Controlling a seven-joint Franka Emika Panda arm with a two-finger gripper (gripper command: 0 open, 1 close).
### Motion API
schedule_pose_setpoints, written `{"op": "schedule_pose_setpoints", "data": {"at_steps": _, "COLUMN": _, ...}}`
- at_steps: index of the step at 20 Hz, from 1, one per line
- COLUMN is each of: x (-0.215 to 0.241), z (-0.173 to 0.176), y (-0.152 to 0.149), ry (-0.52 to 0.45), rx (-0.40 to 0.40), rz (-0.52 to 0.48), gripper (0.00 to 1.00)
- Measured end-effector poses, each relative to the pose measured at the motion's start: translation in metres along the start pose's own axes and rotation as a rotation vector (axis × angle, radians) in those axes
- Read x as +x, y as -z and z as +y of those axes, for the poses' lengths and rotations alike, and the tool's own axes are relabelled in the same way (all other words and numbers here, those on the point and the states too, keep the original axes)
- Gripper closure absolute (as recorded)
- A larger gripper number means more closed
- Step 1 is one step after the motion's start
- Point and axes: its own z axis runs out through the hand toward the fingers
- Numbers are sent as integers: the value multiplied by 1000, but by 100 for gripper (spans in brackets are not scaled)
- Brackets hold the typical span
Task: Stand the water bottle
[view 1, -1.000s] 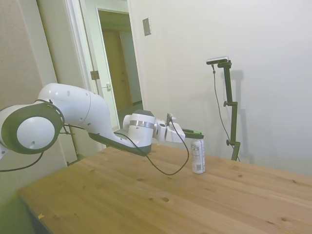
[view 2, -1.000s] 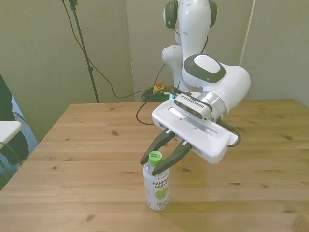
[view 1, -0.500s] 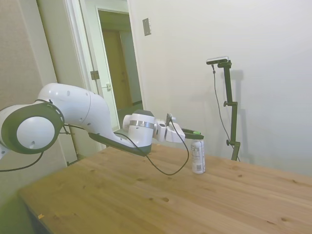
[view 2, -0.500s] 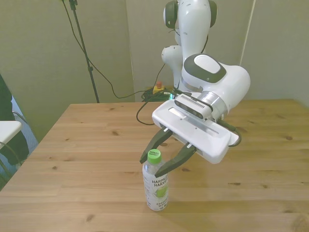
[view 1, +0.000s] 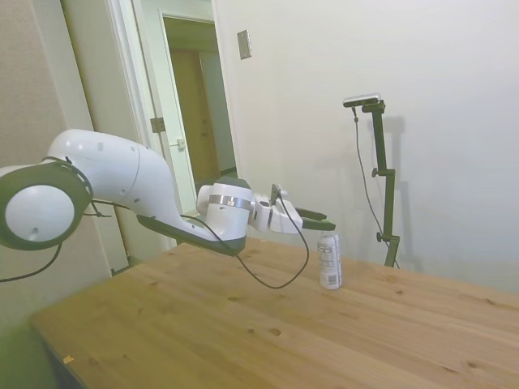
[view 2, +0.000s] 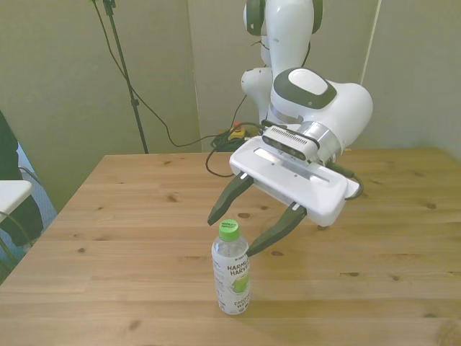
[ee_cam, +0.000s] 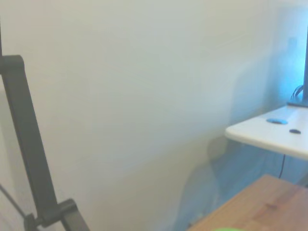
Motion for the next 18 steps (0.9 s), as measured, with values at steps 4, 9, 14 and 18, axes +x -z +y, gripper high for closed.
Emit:
{"op": "schedule_pose_setpoints", "data": {"at_steps": 4, "x": 31, "z": 0, "y": 42, "ry": -10, "rx": -33, "rz": -120, "gripper": 0}}
{"op": "schedule_pose_setpoints", "data": {"at_steps": 9, "x": 57, "z": 4, "y": 90, "ry": 62, "rx": -62, "rz": -301, "gripper": 0}}
{"op": "schedule_pose_setpoints", "data": {"at_steps": 14, "x": 57, "z": 38, "y": 123, "ry": 164, "rx": -107, "rz": -484, "gripper": 0}}
{"op": "schedule_pose_setpoints", "data": {"at_steps": 18, "x": 60, "z": 53, "y": 155, "ry": 211, "rx": -169, "rz": -619, "gripper": 0}}
